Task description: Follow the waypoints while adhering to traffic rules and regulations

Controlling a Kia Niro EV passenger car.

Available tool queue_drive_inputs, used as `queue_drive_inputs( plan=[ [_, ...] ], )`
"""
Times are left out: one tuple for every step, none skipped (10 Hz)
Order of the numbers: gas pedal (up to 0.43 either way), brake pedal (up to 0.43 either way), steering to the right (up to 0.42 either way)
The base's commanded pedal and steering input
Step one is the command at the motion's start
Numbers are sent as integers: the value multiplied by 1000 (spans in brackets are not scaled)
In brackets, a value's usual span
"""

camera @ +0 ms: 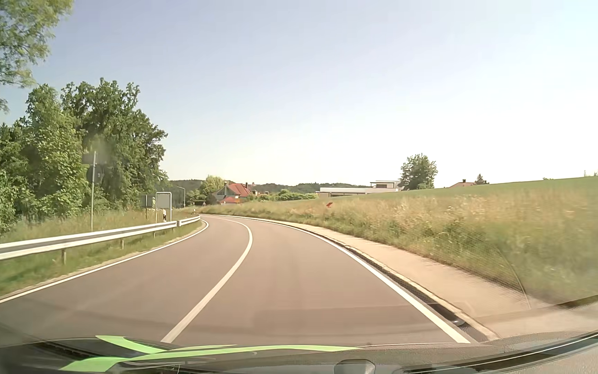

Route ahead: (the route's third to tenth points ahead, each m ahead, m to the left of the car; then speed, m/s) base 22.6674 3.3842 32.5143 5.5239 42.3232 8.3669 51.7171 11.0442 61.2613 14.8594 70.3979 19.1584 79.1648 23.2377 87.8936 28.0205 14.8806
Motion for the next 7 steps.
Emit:
queue_drive_inputs(
  plan=[
    [138,0,-48],
    [138,0,-48],
    [138,0,-48],
    [138,0,-48],
    [138,0,-47],
    [169,0,-46],
    [197,0,-45]
  ],
)
